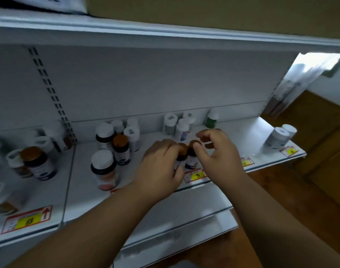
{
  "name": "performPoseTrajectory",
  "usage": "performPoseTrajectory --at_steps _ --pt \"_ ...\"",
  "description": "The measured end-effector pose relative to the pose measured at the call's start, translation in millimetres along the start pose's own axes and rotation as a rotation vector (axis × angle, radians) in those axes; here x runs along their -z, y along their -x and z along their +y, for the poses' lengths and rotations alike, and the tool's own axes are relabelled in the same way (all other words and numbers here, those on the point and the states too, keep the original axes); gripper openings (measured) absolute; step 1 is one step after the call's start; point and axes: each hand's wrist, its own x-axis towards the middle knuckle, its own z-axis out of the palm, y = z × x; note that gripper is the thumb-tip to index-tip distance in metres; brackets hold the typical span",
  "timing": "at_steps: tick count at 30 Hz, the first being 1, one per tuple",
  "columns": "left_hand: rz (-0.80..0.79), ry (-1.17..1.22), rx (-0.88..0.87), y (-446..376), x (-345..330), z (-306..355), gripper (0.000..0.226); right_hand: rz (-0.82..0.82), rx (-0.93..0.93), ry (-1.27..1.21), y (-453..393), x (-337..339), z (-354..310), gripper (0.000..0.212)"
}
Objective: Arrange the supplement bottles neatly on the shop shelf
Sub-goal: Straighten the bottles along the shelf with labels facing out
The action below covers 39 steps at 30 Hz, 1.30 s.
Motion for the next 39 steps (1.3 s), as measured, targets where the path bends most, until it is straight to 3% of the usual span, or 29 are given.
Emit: performPoseTrajectory --at_steps 5,10,14,18,21,27,33,39 --pt "-0.006 0.024 0.016 -47 -37 28 0.023 -0.026 -0.044 0.019 -29 24 56 0.021" --pt "0.036 0.0 0.073 -97 -77 39 0.04 -0.05 0.029 -0.053 -84 31 134 0.023" --pt "0.113 0.026 0.226 -124 -108 61 0.039 -0.236 -0.014 0.07 -148 31 207 0.04" --pt "0.132 0.002 0.254 -145 -135 90 0.038 -0.459 0.018 0.194 -199 15 249 0.054" --pt "0.154 -0.085 0.246 -146 -152 110 0.036 -0.554 0.035 0.234 -209 -2 263 0.051" --pt "0.006 -0.125 0.352 -144 -177 124 0.043 -0.474 0.13 0.191 -218 -15 271 0.02" --pt "-0.059 -0.071 0.512 -128 -209 120 0.053 -0.505 0.149 0.096 -194 6 274 0.047" --pt "-0.149 -0.198 0.616 -113 -243 113 0.082 -0.63 0.203 0.079 -151 45 271 0.038"
